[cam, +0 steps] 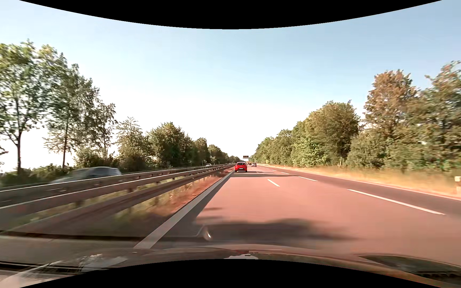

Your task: Follow the waypoints while adhering to traffic rules and regulations

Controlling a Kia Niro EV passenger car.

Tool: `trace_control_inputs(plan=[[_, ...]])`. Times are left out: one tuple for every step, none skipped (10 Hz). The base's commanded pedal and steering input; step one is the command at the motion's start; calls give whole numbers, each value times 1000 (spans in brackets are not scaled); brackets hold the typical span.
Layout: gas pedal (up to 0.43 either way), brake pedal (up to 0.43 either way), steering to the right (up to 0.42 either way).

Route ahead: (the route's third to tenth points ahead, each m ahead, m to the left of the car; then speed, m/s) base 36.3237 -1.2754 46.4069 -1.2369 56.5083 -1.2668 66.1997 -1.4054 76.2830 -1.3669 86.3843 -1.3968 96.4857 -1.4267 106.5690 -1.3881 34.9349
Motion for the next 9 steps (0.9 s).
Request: trace_control_inputs(plan=[[268, 6, 0], [268, 6, 0], [268, 6, 0], [268, 6, 1], [268, 6, 1], [268, 6, 1], [268, 6, 1], [268, 6, 1], [268, 6, 2]])
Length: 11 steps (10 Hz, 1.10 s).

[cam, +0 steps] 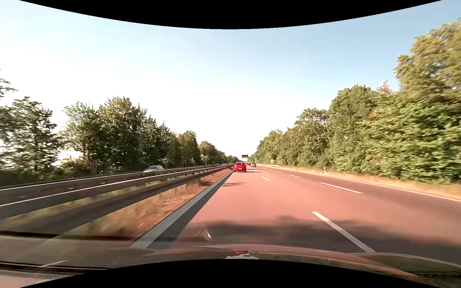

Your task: Follow the waypoints while adhering to traffic rules and regulations

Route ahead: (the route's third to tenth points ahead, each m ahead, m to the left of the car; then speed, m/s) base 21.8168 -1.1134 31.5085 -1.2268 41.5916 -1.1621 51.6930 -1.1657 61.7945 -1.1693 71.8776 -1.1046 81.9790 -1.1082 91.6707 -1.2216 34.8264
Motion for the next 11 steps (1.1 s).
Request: trace_control_inputs(plan=[[268, 6, 2], [268, 6, 2], [268, 6, 2], [268, 6, 3], [268, 6, 3], [268, 6, 3], [280, 6, 3], [287, 6, 4], [299, 6, 4], [319, 6, 4], [331, 6, 4]])
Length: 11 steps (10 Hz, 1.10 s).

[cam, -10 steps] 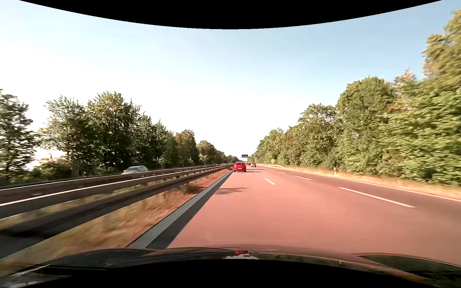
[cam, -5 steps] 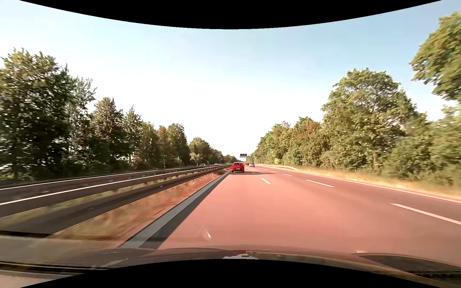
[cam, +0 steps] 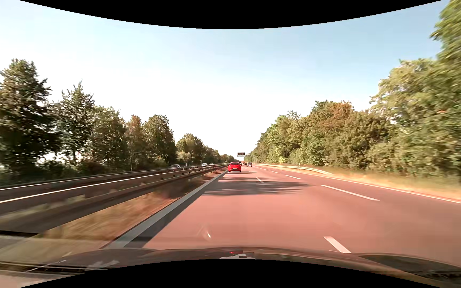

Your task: Follow the waypoints while adhering to traffic rules and regulations

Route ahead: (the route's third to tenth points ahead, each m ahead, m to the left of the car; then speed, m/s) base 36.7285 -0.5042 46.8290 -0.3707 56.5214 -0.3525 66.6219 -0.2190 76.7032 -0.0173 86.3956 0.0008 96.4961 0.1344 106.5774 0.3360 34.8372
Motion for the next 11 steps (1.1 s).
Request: trace_control_inputs(plan=[[339, 6, 4], [339, 6, 4], [339, 6, 4], [339, 6, 4], [339, 6, 4], [350, 6, 3], [350, 6, 3], [350, 6, 2], [350, 6, 1], [350, 6, 0], [350, 6, -1]])
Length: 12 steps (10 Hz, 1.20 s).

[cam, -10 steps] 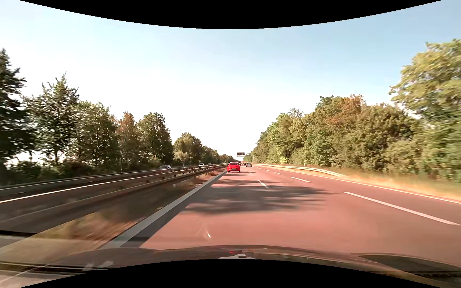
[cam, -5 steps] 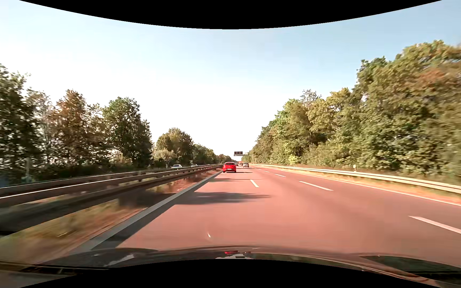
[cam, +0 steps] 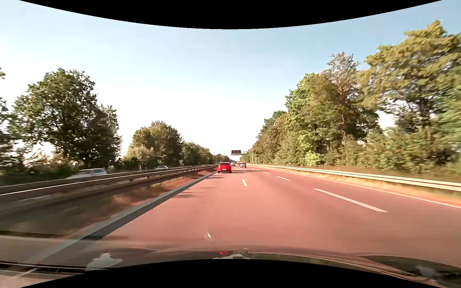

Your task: Follow the waypoints while adhering to traffic rules and regulations

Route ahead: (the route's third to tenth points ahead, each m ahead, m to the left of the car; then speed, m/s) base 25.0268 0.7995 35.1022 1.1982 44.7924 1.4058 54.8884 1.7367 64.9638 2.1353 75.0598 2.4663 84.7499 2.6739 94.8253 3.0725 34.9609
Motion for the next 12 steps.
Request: trace_control_inputs(plan=[[350, 6, -2], [319, 6, -3], [287, 6, -3], [260, 6, -3], [228, 6, -3], [189, 6, -3], [177, 6, -3], [157, 6, -4], [150, 6, -4], [130, 6, -3], [130, 6, -3], [130, 6, -3]])
